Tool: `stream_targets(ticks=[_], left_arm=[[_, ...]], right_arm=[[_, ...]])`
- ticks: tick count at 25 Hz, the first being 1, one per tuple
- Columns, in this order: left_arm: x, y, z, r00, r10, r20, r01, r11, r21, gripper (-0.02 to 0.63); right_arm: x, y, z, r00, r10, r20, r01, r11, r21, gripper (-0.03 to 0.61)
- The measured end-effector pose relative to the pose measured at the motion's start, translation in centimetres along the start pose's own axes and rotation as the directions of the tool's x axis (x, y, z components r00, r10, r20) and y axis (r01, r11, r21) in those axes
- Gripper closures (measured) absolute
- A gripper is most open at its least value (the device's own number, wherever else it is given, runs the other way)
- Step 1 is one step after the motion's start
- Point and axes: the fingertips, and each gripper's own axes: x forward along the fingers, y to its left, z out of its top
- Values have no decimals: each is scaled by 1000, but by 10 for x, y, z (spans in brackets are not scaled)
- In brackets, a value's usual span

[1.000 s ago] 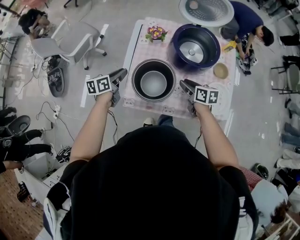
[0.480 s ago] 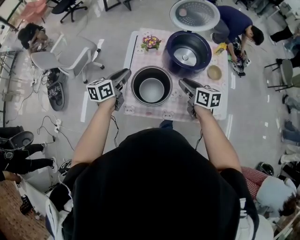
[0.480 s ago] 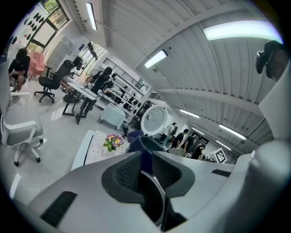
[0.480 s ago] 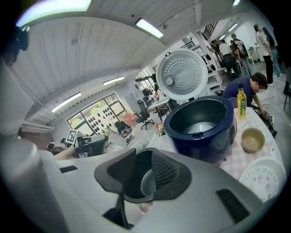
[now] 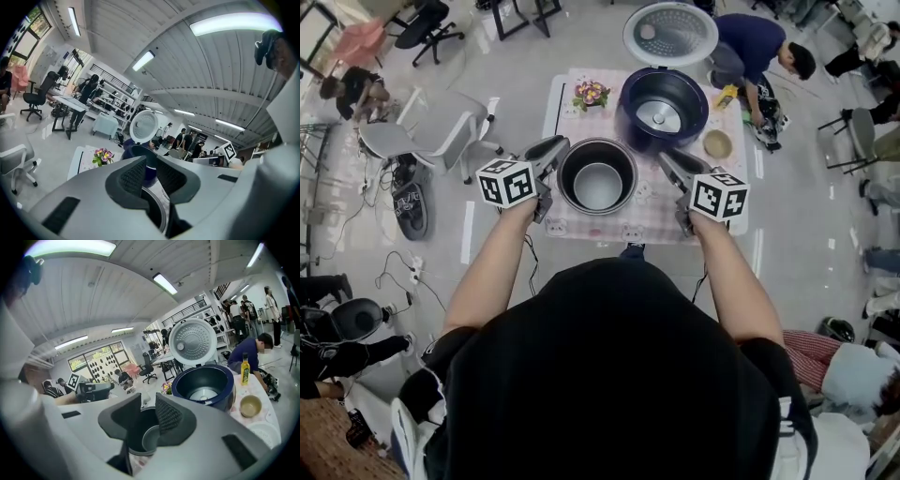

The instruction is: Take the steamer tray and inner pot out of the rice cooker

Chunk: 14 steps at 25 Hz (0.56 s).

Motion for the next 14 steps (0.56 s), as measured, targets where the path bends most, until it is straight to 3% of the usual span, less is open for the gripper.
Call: stream_targets(ticks=[14], left_arm=[[6, -36, 1, 999, -46, -18, 47, 998, 43, 537]], right_arm=[[-33, 0, 18, 997, -47, 61, 50, 998, -45, 485]])
